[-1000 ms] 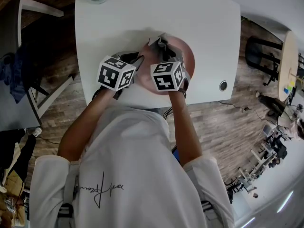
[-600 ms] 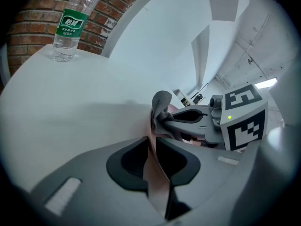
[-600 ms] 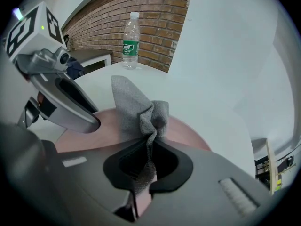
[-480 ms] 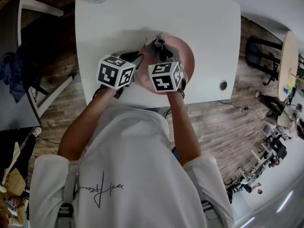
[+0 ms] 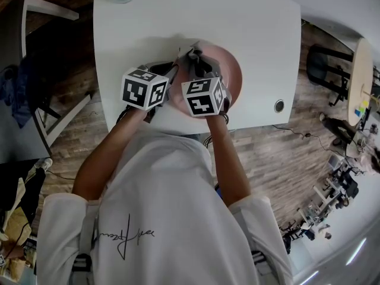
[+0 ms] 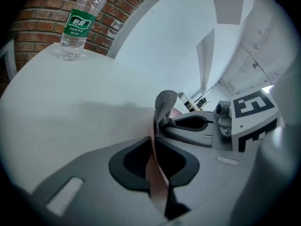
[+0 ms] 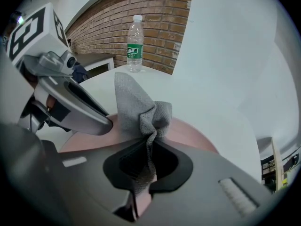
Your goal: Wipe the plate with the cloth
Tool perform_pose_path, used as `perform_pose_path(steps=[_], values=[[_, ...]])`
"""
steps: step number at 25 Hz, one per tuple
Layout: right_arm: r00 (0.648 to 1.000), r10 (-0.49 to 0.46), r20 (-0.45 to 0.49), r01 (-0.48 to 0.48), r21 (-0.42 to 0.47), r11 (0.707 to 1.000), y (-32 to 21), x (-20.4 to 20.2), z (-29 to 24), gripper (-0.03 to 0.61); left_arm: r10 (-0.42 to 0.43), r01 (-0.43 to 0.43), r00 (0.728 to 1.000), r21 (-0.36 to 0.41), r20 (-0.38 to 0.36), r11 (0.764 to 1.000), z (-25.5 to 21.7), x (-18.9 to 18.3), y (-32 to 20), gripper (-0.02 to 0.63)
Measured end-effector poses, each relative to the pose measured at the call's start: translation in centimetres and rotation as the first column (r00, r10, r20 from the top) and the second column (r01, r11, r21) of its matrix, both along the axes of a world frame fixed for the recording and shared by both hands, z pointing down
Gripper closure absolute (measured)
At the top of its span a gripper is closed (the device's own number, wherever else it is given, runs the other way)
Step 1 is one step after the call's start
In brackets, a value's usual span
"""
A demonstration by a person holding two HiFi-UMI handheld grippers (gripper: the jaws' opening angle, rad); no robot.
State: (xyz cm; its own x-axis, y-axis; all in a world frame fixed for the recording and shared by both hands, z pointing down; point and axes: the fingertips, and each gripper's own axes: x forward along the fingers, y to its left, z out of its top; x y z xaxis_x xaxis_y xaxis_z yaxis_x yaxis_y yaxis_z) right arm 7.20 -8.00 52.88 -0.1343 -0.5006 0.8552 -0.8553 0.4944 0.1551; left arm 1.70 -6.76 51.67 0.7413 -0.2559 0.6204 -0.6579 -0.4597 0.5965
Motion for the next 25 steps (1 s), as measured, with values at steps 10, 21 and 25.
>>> perform_pose_path(steps=[10,21,25], values=[[1.0,-0.005,0.023,0.005,-0.004,1.0,0.2,-0.9,0.0,0.557,-0.047,0.047,0.999,-0.005,0.011,0.999,0.0,-0.1,-0.5,0.574],[0.997,0.033,0.076,-0.031,-0.024,0.999,0.6,-1.9,0.3,0.557,-0.059,0.059,0.998,-0.004,0.006,0.998,0.4,-0.4,-0.5,0.574],[0.991,0.059,0.122,-0.055,-0.042,0.998,0.8,-2.4,0.2,0.557,-0.064,0.064,0.998,-0.004,0.004,0.998,0.3,-0.5,-0.6,0.574]])
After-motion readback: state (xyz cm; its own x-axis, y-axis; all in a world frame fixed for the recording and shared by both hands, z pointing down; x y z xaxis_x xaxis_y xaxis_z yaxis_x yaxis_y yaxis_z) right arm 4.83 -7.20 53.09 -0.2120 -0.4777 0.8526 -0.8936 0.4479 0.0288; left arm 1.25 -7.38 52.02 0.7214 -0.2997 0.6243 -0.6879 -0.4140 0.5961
